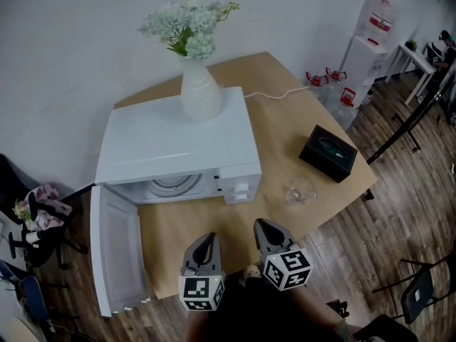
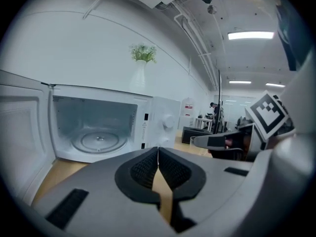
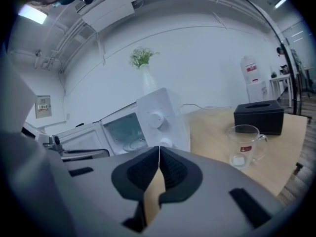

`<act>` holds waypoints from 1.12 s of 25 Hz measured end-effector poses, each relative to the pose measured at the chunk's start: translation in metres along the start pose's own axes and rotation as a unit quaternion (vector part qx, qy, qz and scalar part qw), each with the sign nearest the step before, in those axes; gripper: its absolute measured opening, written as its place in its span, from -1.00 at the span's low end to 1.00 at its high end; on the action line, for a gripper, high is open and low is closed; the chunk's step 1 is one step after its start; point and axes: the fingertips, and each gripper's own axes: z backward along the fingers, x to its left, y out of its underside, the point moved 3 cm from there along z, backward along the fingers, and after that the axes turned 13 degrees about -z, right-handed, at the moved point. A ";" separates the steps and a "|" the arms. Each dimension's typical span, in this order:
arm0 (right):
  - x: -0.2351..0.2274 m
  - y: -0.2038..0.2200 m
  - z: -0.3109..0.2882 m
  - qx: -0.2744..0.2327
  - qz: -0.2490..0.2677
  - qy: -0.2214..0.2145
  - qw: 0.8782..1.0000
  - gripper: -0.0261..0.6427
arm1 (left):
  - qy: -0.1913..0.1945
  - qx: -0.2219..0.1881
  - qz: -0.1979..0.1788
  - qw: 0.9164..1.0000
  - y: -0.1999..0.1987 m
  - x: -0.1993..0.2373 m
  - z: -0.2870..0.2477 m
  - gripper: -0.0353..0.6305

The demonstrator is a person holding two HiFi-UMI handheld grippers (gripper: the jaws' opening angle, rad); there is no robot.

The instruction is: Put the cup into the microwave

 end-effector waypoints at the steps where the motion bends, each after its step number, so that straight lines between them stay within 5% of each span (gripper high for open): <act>1: -0.005 -0.002 0.002 -0.006 -0.002 0.013 1.000 -0.94 | 0.010 0.000 -0.003 1.000 -0.001 -0.002 -0.003 -0.88; 16: -0.083 -0.013 0.041 -0.037 -0.038 0.160 0.986 -0.90 | 0.140 0.018 -0.035 0.989 -0.015 -0.046 -0.043 -0.88; 25: -0.132 -0.004 0.031 -0.014 -0.075 0.216 0.973 -0.14 | 0.147 0.026 -0.039 0.988 -0.013 -0.050 -0.049 -0.88; 28: -0.146 -0.004 0.023 -0.013 -0.076 0.241 0.967 -0.07 | 0.139 0.030 -0.036 0.989 -0.011 -0.046 -0.049 -0.88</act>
